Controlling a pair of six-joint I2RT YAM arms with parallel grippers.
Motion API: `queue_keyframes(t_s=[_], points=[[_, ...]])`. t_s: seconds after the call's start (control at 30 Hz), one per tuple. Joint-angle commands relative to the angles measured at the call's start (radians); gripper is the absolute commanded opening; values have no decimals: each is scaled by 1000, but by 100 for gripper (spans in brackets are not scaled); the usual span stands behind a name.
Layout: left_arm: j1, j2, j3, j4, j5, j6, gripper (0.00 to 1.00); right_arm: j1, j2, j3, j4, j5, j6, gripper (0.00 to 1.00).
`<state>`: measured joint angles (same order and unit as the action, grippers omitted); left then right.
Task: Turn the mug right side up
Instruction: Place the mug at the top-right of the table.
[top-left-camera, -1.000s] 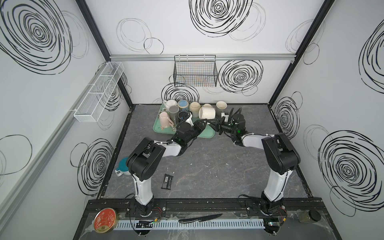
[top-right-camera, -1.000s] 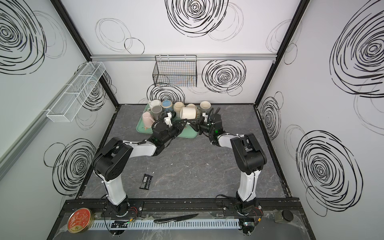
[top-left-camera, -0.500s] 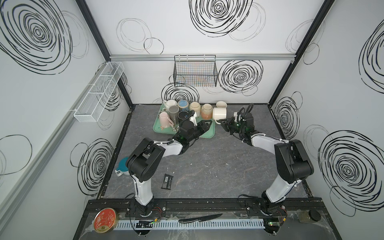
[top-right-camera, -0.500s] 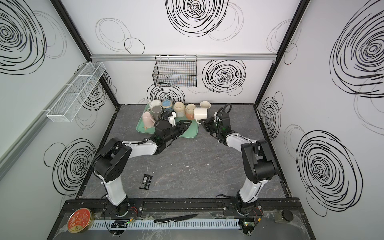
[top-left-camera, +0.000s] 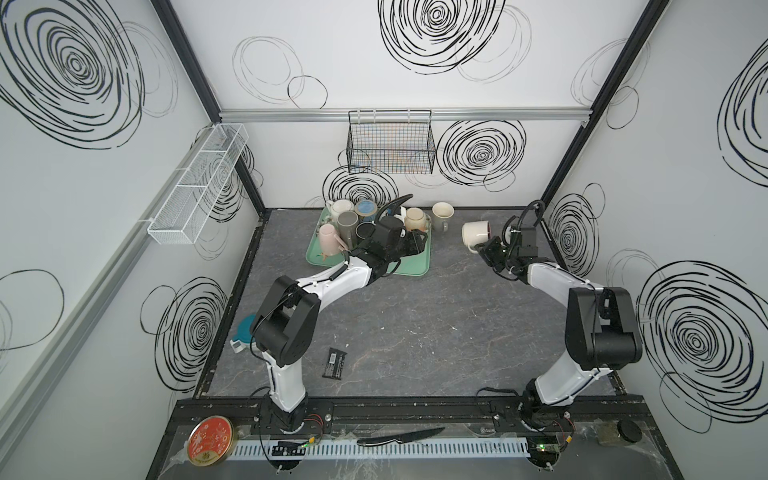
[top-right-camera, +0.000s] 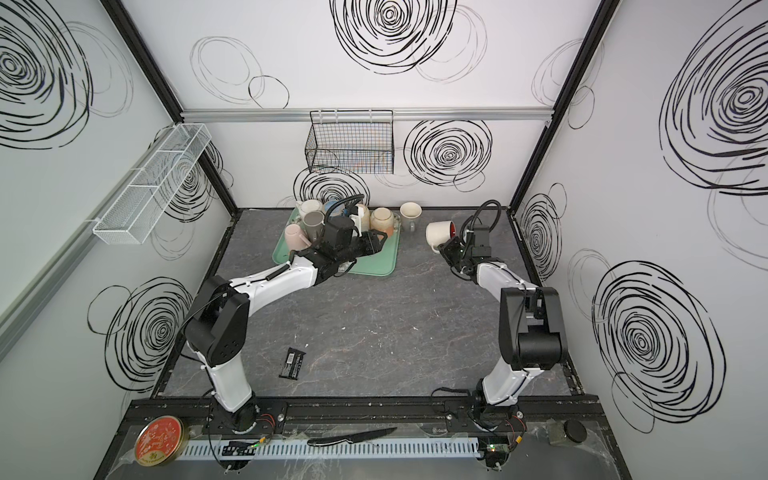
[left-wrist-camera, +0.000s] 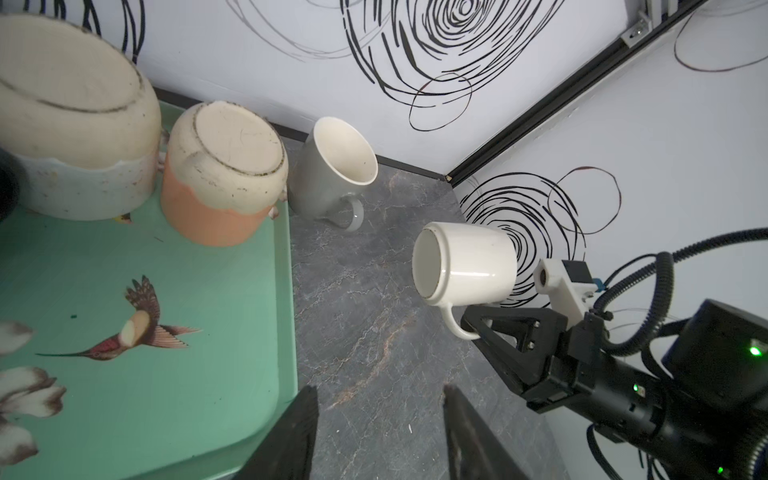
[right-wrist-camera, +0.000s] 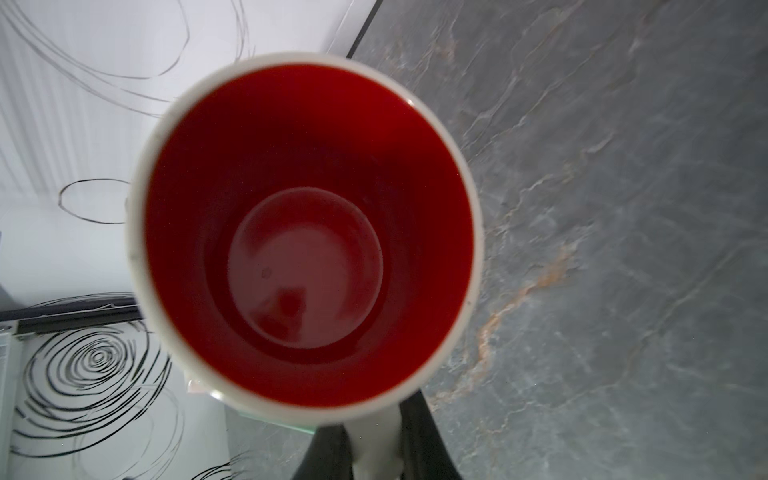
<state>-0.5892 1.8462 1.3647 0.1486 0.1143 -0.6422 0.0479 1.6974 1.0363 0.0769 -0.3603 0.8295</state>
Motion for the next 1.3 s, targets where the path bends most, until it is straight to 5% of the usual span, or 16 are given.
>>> queue_keyframes(t_s=[0.0, 0.5, 0.97, 1.27], points=[[-8, 10, 46, -148, -57, 130, 53, -16, 29, 104, -9, 35, -116, 0], [59, 48, 137, -283, -55, 246, 54, -14, 351, 532, -280, 312, -395, 0], [113, 59, 88, -258, -8, 264, 54, 82, 564, 784, -316, 515, -625, 0], [138, 55, 32, -234, 28, 263, 55, 92, 610, 849, -358, 519, -613, 13]])
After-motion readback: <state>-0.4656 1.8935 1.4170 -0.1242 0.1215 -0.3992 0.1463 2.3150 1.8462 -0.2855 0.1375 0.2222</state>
